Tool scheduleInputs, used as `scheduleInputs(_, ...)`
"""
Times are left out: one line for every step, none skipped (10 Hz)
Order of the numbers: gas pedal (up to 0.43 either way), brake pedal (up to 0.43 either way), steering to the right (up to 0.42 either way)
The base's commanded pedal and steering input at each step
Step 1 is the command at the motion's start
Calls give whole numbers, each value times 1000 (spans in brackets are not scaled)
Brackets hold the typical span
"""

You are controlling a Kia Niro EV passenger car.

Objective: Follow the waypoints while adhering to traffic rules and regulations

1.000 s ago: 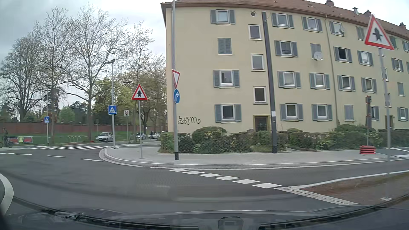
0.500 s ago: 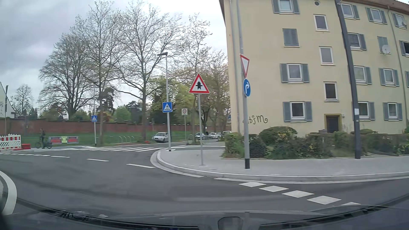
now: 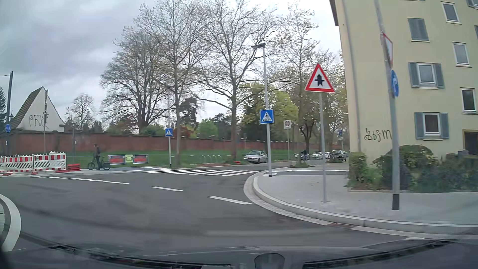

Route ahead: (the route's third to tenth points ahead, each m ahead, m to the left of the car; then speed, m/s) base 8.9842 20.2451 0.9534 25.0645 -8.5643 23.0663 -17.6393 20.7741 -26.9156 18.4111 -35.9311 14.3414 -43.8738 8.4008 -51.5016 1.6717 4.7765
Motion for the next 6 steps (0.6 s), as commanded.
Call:
scheduleInputs(79, 0, -381)
scheduleInputs(79, 0, -386)
scheduleInputs(79, 0, -391)
scheduleInputs(79, 0, -398)
scheduleInputs(79, 0, -401)
scheduleInputs(87, 0, -401)
